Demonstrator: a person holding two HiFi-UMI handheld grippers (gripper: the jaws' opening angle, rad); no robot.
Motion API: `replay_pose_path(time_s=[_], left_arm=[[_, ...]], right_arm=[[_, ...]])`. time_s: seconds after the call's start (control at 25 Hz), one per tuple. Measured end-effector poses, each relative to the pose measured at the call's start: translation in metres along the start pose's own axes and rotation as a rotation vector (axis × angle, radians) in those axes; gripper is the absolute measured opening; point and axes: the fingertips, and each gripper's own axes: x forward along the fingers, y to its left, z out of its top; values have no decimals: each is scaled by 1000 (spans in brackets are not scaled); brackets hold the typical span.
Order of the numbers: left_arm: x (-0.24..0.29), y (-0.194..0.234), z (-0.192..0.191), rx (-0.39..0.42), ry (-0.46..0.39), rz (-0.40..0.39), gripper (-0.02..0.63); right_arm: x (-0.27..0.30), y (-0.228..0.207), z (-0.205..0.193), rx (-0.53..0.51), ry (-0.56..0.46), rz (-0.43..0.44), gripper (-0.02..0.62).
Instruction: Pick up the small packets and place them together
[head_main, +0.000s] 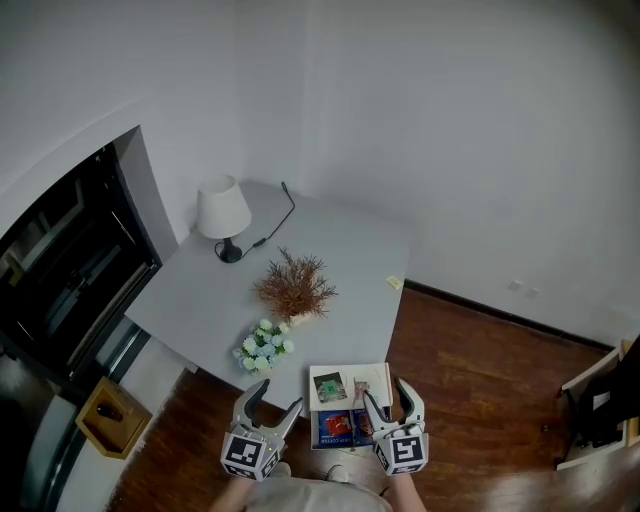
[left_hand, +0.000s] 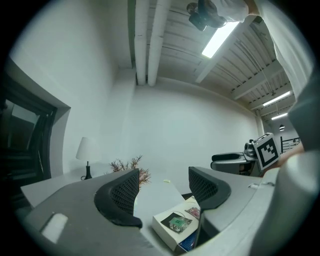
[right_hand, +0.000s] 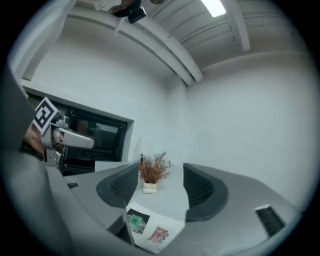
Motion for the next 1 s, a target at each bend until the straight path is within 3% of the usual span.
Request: replay_pose_path(time_s=[0.24,0.56,1.0], left_arm=[[4,-12,-1,-2,5,-35,311],[5,-21,6,-15,-12,-49,311],[-6,-12,-6,-40,13,-3,311]], right_arm=[[-12,4,-7,61,4,-10,297],[-3,31,-5,55,11,87,296],[-1,45,-7,47,18,138,296]])
